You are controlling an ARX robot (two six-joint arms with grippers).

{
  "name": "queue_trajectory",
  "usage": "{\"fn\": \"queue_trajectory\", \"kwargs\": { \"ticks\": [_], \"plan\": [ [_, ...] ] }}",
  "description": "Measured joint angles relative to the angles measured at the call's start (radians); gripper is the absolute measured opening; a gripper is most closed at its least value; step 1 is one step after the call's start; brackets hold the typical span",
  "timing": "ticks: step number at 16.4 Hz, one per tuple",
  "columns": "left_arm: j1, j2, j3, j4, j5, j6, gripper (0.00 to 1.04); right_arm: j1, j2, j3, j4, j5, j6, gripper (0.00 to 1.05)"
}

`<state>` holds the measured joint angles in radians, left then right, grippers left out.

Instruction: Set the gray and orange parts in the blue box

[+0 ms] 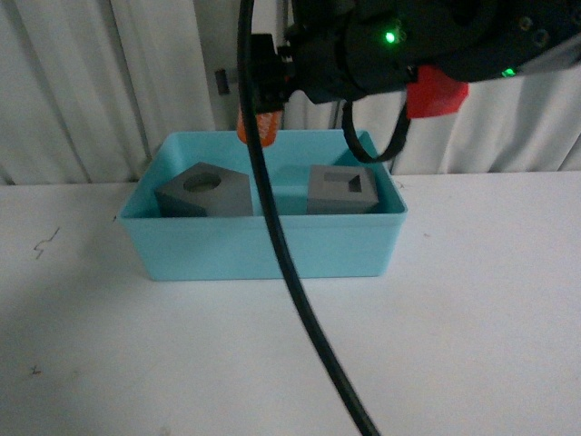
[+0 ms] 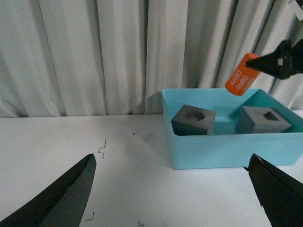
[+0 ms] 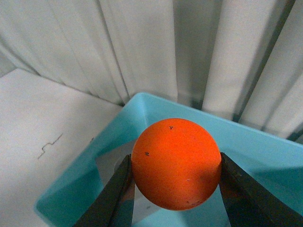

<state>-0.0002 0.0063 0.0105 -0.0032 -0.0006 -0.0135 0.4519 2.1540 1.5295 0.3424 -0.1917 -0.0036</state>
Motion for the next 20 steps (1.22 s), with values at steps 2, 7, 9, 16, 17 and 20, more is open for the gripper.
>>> {"fn": "queue_trajectory", "kwargs": {
  "ticks": [2, 7, 9, 16, 17, 20],
  "plan": [
    [0.000, 0.000, 0.000, 0.000, 0.000, 0.000, 0.98, 0.019, 0.028, 0.042, -0.026, 0.045, 0.021, 0.45],
    [0.000, 0.000, 0.000, 0.000, 0.000, 0.000, 0.98, 0.024, 0.089, 0.022, -0.060, 0.098, 0.045, 0.45],
    [0.000, 0.000, 0.000, 0.000, 0.000, 0.000, 0.98, 0.017, 0.090, 0.021, -0.063, 0.102, 0.058, 0.45],
    [0.000, 0.000, 0.000, 0.000, 0.000, 0.000, 0.98, 0.006, 0.183, 0.046, -0.099, 0.110, 0.082, 0.45],
    [0.000, 0.000, 0.000, 0.000, 0.000, 0.000, 0.98, 0.006, 0.188, 0.060, -0.106, 0.110, 0.082, 0.45],
    [0.000, 0.000, 0.000, 0.000, 0.000, 0.000, 0.98, 0.009, 0.231, 0.109, -0.129, 0.109, 0.082, 0.45]
  ]
}}
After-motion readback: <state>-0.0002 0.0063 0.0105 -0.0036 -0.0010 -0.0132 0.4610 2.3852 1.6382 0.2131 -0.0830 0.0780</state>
